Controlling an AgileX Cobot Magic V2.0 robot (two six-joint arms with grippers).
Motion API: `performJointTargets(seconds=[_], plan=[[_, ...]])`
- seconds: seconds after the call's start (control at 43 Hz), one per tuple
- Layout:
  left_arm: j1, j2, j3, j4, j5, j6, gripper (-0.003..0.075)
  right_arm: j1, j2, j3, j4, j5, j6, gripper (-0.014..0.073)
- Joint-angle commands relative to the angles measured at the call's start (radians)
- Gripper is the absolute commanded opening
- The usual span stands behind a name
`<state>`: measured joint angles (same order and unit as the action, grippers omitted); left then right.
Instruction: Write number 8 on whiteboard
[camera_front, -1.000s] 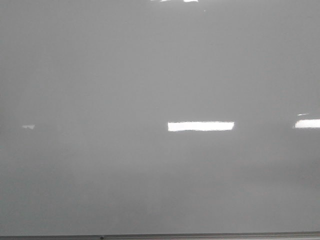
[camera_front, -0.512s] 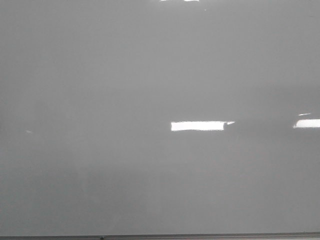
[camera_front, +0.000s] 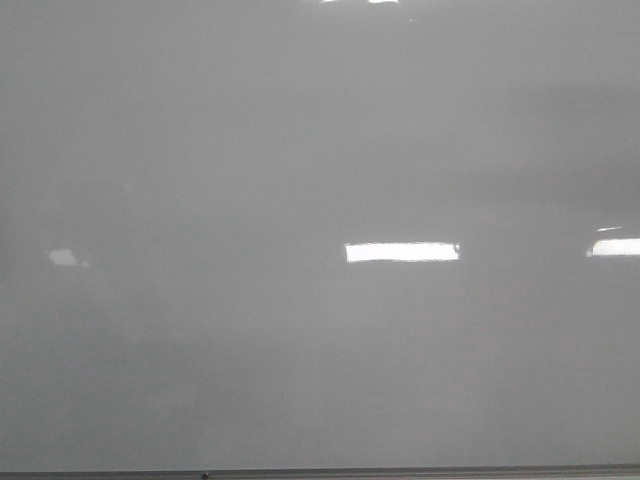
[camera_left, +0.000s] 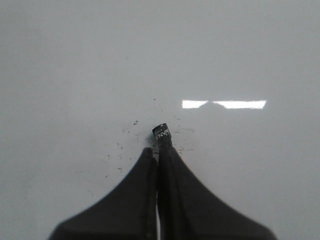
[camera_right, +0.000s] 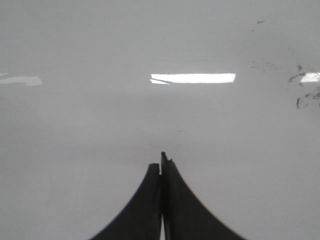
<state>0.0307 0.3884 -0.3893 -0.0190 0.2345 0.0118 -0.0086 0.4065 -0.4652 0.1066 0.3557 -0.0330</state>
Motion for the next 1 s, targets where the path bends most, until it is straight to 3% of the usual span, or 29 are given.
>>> performJointTargets(seconds=[0.0, 0.14, 0.233, 0.465, 0.721, 0.977], plan=[[0.002, 0.012, -0.04, -0.001, -0.073, -0.012, 0.0142, 0.0, 0.013, -0.038, -0.005, -0.09, 0.0, 0.0096], [0.002, 0.012, -0.04, -0.001, -0.073, -0.012, 0.0499, 0.0, 0.013, -0.038, -0.005, -0.089, 0.0, 0.0418], [0.002, 0.012, -0.04, -0.001, -0.078, -0.012, 0.0607, 0.0, 0.013, -0.038, -0.005, -0.089, 0.0, 0.0543], [0.002, 0.101, -0.039, -0.115, -0.067, -0.012, 0.0575, 0.0, 0.013, -0.038, -0.005, -0.091, 0.0, 0.0572], [0.002, 0.475, -0.107, -0.229, -0.013, -0.012, 0.0566, 0.0, 0.013, -0.038, -0.005, -0.091, 0.0, 0.0572], [-0.048, 0.767, -0.209, -0.229, -0.1, -0.002, 0.0566, 0.0, 0.013, -0.038, -0.005, -0.091, 0.0, 0.0572]])
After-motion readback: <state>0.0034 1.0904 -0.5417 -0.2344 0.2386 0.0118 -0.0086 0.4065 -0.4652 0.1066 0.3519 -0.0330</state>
